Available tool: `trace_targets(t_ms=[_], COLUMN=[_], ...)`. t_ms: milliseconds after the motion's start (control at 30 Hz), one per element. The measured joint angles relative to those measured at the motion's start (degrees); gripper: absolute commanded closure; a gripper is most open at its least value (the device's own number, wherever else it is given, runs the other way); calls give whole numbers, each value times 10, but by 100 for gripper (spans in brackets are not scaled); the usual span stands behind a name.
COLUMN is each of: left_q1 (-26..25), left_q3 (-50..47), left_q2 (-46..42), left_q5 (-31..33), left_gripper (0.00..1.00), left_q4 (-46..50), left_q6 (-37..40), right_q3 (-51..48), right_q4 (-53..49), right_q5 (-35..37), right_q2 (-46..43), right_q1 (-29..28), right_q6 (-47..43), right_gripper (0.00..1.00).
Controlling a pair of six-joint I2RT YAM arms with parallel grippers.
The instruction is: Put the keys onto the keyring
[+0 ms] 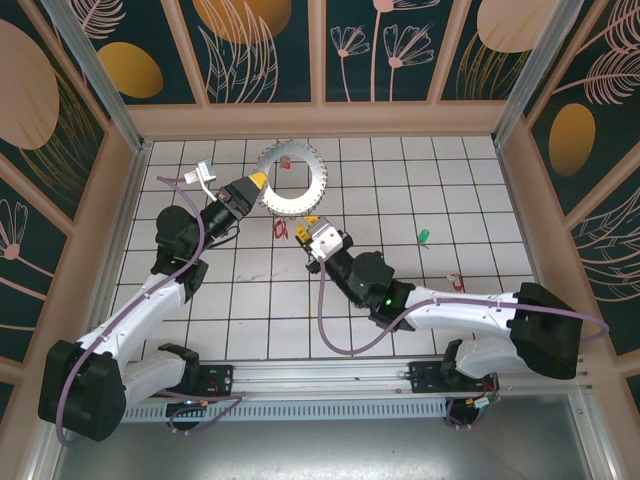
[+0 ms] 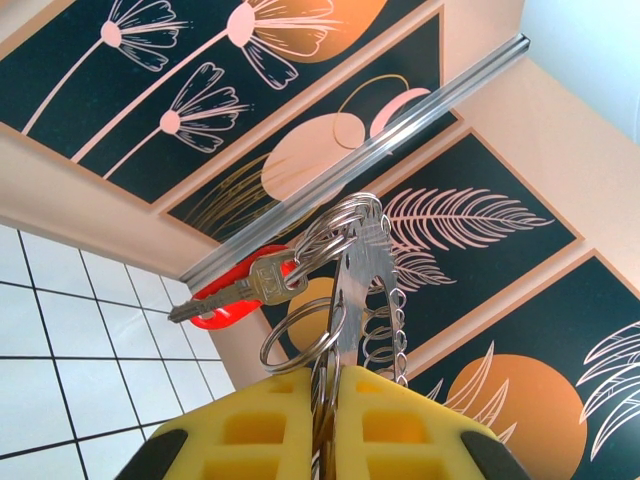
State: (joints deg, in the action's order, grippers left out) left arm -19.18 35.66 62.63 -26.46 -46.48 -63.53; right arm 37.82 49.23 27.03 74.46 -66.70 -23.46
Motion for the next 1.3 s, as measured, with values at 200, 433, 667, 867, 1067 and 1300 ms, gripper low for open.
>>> trace_targets(t_ms=[200, 433, 667, 867, 1067, 1300], left_q1=[0, 0, 0, 0, 0, 0], left_q3=[0, -4, -4, -4, -4, -4], left_q2=[0, 0, 0, 0, 0, 0], left_q5=[0, 0, 0, 0, 0, 0], left_gripper=[100, 100, 100, 100, 100, 100], left_q4=[0, 0, 0, 0, 0, 0], left_q6=[-2, -2, -6, -7, -11, -13], right_q3=[-5, -5, -5, -5, -5, 5], right_q4=[2, 10, 16, 16, 16, 20], right_q5=[2, 1, -4, -18, -32, -31], right_q2=[-2, -2, -2, -2, -1, 25], right_q1=[0, 2, 4, 3, 2, 2], right_q6=[0, 0, 0, 9, 15, 10], right_gripper=[80, 81, 81, 83, 83, 82])
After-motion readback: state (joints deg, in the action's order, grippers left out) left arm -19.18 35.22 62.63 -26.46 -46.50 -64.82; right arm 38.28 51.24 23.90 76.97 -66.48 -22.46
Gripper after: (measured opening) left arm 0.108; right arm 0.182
